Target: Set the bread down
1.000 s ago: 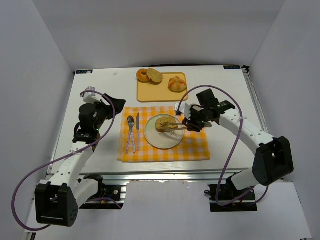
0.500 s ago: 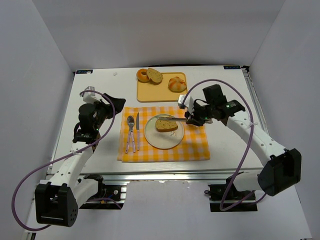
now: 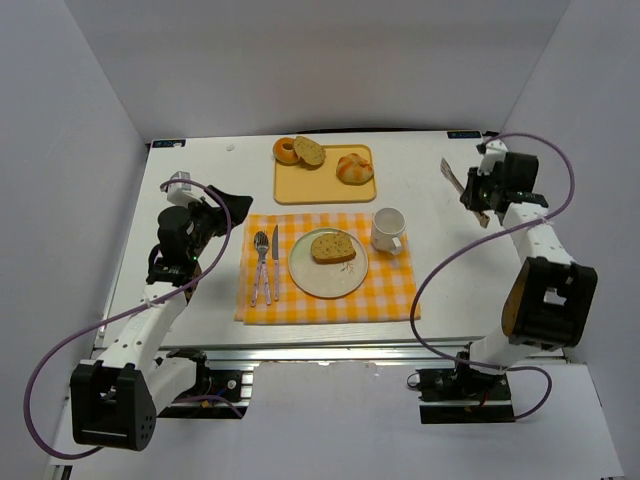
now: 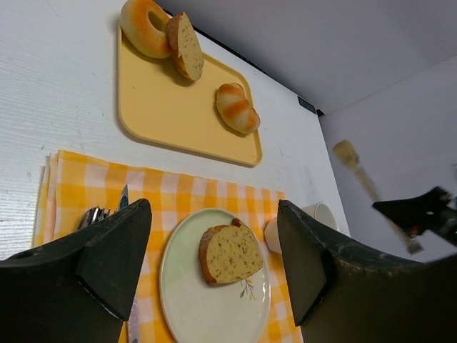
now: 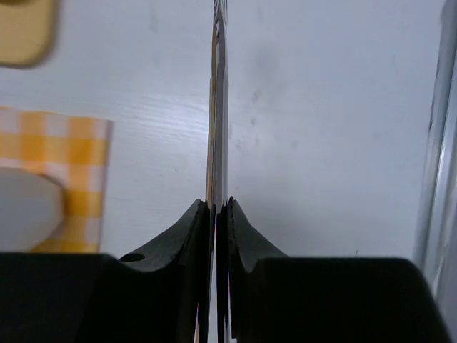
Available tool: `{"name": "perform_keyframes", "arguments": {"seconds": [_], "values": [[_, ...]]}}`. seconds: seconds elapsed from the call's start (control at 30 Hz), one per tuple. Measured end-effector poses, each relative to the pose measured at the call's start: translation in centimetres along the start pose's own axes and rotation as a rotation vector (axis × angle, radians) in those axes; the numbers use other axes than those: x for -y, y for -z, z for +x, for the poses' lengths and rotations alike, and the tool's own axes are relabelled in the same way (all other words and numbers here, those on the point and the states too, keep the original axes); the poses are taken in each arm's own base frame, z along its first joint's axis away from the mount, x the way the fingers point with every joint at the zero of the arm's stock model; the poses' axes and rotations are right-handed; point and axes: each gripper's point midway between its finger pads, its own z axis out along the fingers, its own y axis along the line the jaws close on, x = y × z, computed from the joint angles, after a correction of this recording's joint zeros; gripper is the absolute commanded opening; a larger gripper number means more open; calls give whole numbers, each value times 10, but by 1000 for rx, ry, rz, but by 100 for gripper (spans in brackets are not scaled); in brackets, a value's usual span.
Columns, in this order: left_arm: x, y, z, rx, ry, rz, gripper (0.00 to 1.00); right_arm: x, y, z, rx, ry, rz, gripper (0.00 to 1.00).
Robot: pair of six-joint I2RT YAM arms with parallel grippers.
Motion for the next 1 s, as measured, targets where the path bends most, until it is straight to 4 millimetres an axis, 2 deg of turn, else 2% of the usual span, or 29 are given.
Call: {"name": "perform_keyframes", "arguments": {"seconds": [0.07, 0.13, 0.17, 0.23, 0.27, 0.37, 0.5, 0.67, 0.7, 0.8, 0.87, 0.93, 1.0], "values": [[0, 0, 1, -3, 4, 1, 80, 21, -17, 41, -79, -95, 83, 0], [0, 0, 1, -6, 5, 3, 80, 28, -32, 80, -156, -159, 129, 0], [0, -1, 2, -8, 5, 2, 80, 29, -37, 99, -193, -185, 142, 10], [-1, -1, 3, -11, 5, 0, 80, 30, -45, 121, -225, -211, 158, 24], [-1, -1, 3, -13, 5, 0, 80, 30, -47, 127, -230, -220, 165, 39], [-1, 0, 3, -14, 4, -2, 80, 33, -52, 135, -239, -230, 183, 61], [-1, -1, 3, -14, 7, -3, 80, 35, -60, 147, -267, -224, 179, 73], [-2, 0, 4, -16, 7, -5, 81, 36, -59, 146, -280, -205, 171, 77], [-2, 0, 4, -16, 7, -5, 80, 36, -57, 146, -286, -205, 171, 89], [-2, -1, 4, -17, 7, -6, 80, 38, -47, 139, -300, -191, 171, 89], [-2, -3, 3, -21, 8, -9, 80, 40, -39, 118, -274, -162, 166, 89], [-1, -5, 1, -21, 8, -9, 80, 42, -30, 81, -206, -125, 157, 89], [0, -7, 0, -20, 8, -8, 80, 42, -19, 36, -100, -77, 146, 89]]}}
